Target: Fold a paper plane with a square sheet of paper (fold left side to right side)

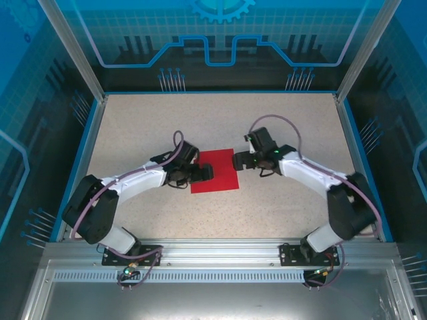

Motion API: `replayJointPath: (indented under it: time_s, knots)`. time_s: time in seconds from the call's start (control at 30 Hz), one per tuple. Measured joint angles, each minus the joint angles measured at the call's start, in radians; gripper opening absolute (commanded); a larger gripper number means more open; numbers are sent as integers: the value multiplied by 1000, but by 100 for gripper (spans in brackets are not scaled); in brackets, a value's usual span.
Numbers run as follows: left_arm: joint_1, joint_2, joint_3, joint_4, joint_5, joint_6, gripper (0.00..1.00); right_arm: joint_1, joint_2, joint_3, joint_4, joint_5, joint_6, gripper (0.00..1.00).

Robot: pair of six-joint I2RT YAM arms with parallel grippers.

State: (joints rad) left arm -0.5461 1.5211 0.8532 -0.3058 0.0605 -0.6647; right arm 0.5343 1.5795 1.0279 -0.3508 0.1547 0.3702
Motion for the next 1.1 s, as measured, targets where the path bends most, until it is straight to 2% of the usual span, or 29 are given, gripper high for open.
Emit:
replayJointPath:
  time_s: [0.27,0.47,0.6,0.9,1.1]
  knots:
    - [15,32,-56,76,71,-47,71,62,328,257,-19,22,5,99]
    - [19,88,-56,106,76,-55,65,72,456,367,-47,22,8,99]
    - [20,94,-56,109,76,-62,60,81,483,375,-58,19,14,99]
    - [21,104,-56,113,72,-63,53,104,471,361,-60,-10,15,91]
    - [21,105,-56,115,68,-63,52,146,438,319,-61,-52,21,79]
